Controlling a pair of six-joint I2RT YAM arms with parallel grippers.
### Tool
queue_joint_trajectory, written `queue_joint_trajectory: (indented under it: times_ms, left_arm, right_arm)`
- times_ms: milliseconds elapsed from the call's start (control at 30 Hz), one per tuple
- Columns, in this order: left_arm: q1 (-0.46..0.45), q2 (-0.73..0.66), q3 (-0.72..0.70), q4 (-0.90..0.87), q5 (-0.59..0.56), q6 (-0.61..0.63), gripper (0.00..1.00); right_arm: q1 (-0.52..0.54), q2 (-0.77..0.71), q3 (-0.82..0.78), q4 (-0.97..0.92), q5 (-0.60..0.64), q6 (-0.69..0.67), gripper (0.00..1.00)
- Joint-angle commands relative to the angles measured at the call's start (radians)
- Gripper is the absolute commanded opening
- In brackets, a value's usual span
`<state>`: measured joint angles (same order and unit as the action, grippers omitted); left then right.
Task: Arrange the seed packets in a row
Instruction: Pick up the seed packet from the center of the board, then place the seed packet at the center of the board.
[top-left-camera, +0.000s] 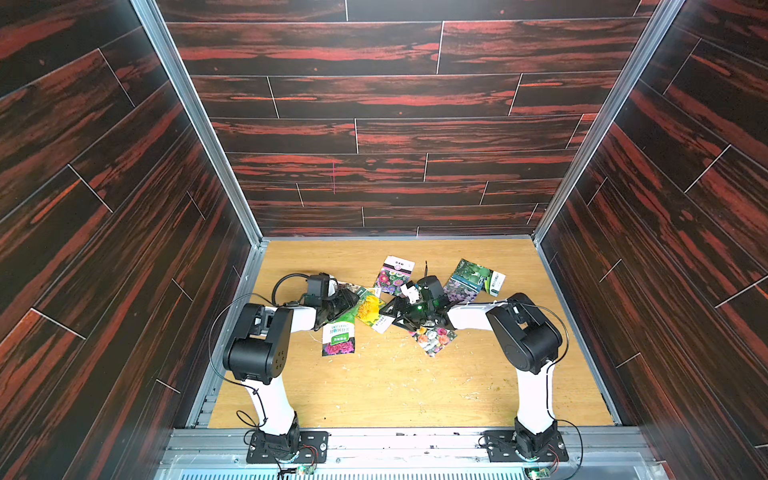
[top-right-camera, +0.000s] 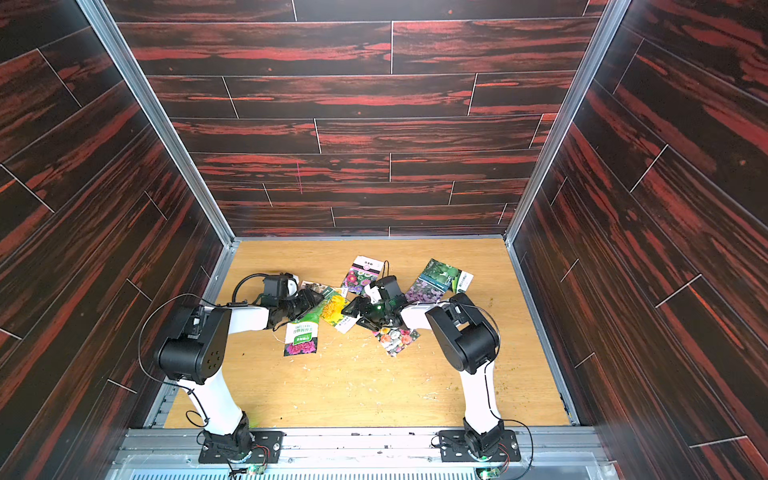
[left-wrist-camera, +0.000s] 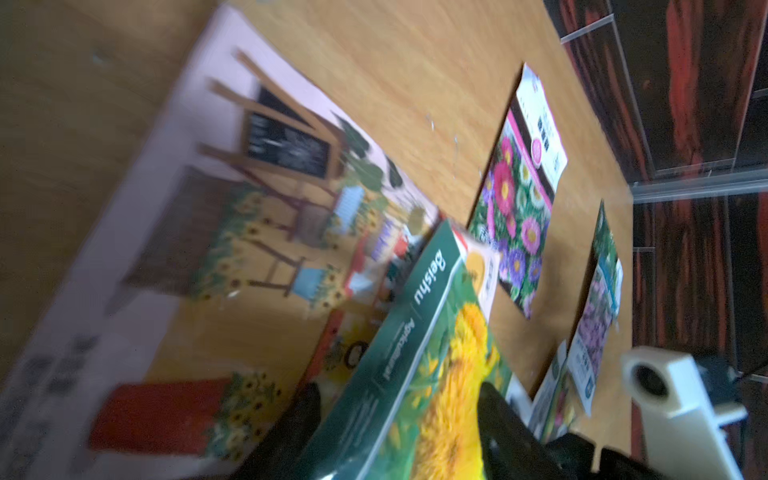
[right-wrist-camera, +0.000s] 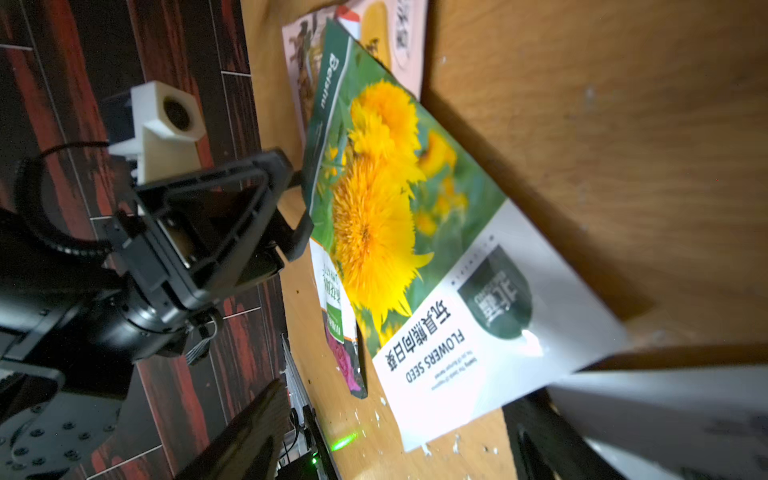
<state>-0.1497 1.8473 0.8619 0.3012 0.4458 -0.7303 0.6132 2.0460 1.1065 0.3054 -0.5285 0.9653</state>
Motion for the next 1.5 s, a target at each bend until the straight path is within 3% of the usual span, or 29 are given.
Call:
queue_joint_trajectory:
  times_ms: [0, 300, 433, 500, 733, 967, 1200, 1467]
  left_arm:
    - [-0.004, 0.018, 0.001, -0.043, 0.047, 0.0, 0.47]
    - [-0.004, -0.047, -0.027, 0.083, 0.069, -0.111, 0.0]
    - [-0.009, -0.123, -0.097, 0.273, -0.018, -0.234, 0.0]
    - [-0.016, -0.158, -0.124, 0.353, -0.083, -0.28, 0.0]
    - [-0.077, -0.267, -0.251, 0.629, -0.423, -0.386, 0.0]
    - [-0.18, -0.337, -0.302, 0.837, -0.66, -0.293, 0.0]
    - [-0.237, -0.344, -0.272, 0.889, -0.716, -0.242, 0.0]
    - [-0.282, -0.344, -0.248, 0.906, -0.696, -0.231, 0.0]
  right_arm:
    - [0.002, 0.018, 0.006, -0.041, 0.041, -0.008, 0.82]
    - [-0.03, -0.072, -0.057, -0.022, 0.087, -0.016, 0.81]
    - [-0.058, -0.177, -0.14, 0.08, 0.076, 0.022, 0.85]
    - [-0.058, -0.237, -0.192, 0.191, 0.068, 0.053, 0.97]
    - [-0.055, -0.304, -0.251, 0.562, 0.005, 0.279, 0.98]
    - [-0.045, -0.207, -0.251, 0.921, 0.05, 0.563, 0.79]
    - [-0.014, -0.165, -0.205, 0.922, 0.095, 0.607, 0.77]
    - [-0.009, -0.074, -0.148, 0.982, 0.118, 0.679, 0.76]
